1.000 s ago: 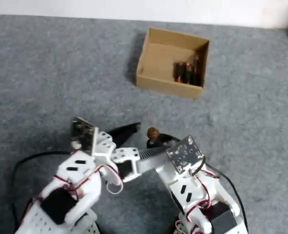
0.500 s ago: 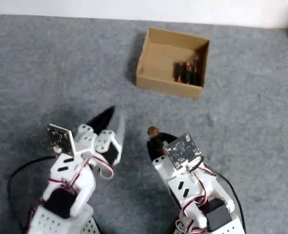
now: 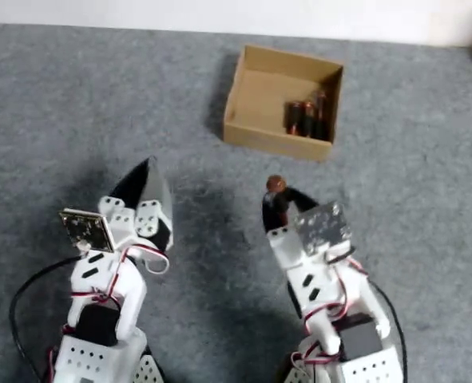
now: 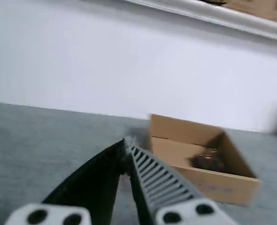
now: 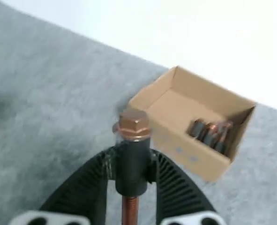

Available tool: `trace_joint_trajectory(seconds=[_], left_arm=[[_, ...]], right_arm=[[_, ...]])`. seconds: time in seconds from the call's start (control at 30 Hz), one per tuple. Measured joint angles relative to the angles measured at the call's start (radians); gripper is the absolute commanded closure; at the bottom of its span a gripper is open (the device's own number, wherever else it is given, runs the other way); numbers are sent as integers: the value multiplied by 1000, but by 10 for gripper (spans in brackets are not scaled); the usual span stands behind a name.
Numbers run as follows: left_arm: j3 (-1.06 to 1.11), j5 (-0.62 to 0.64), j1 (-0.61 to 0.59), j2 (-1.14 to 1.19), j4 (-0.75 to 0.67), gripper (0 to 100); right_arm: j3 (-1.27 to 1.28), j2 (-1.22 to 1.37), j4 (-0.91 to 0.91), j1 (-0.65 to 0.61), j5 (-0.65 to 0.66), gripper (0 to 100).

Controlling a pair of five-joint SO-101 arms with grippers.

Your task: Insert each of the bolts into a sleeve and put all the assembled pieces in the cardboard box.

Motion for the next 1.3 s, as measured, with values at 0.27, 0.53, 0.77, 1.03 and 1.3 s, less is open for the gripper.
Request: trace_joint_trajectory(seconds=[0.27,0.53,0.77,1.03,1.3], left_arm=[[31,-229,-15,0,0,989],[35,-292,-9,2,12,989],[35,-292,9,2,28,989],[35,-292,11,2,28,989],[35,-292,11,2,28,989]], right_arm=[[-686,862,-43,112,0,994],[-1634,1835,192,206,0,994],[-2441,2512,479,204,0,991],[-2917,2808,701,203,0,904],[-2951,2796,859,204,0,534]])
